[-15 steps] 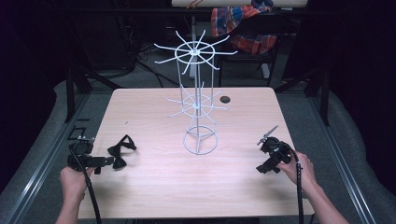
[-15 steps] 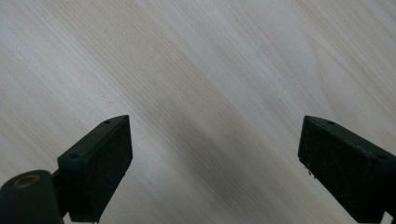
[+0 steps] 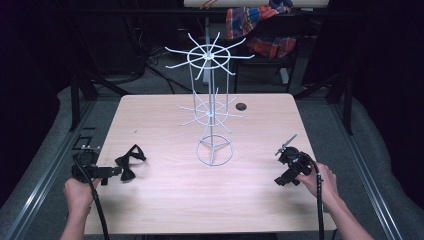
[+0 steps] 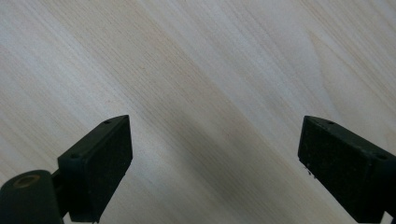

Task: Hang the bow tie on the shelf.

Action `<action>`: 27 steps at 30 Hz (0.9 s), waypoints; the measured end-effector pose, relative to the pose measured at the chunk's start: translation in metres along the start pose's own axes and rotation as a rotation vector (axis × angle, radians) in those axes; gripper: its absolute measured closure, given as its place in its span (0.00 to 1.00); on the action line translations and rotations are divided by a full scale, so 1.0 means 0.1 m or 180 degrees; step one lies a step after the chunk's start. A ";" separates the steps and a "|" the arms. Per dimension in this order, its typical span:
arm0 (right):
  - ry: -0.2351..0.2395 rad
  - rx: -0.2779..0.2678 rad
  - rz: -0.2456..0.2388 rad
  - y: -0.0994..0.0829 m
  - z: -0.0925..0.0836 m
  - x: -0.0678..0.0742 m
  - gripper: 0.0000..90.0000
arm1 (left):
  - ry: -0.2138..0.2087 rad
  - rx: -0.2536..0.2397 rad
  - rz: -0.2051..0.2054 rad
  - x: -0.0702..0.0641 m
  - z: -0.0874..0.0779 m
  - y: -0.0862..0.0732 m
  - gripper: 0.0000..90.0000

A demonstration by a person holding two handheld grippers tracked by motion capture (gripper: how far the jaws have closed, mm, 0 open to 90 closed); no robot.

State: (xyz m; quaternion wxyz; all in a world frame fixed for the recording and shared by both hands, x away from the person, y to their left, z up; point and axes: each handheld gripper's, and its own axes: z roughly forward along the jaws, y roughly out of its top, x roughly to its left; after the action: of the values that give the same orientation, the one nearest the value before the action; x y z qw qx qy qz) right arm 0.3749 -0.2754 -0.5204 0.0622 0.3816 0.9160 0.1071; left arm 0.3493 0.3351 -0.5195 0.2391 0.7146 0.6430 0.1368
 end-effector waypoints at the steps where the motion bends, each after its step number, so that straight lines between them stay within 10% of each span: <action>1: -0.0003 -0.0018 0.0009 0.00 0.00 0.00 0.11 | -0.0040 0.0016 -0.0008 0.00 0.01 0.00 0.00; 11: 0.0027 0.0034 0.0007 0.01 0.00 0.00 0.11 | -0.0046 0.0021 0.0052 -0.10 -0.02 0.08 0.00; 27: 0.0083 0.0037 -0.0010 0.02 0.03 0.01 0.12 | 0.0022 -0.0181 0.0498 -0.43 -0.04 0.23 0.00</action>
State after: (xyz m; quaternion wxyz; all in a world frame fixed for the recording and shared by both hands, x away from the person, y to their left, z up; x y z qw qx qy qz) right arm 0.3763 -0.2730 -0.5232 0.0483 0.3790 0.9180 0.1066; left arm 0.3611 0.2923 -0.4999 0.2456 0.7551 0.5819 0.1758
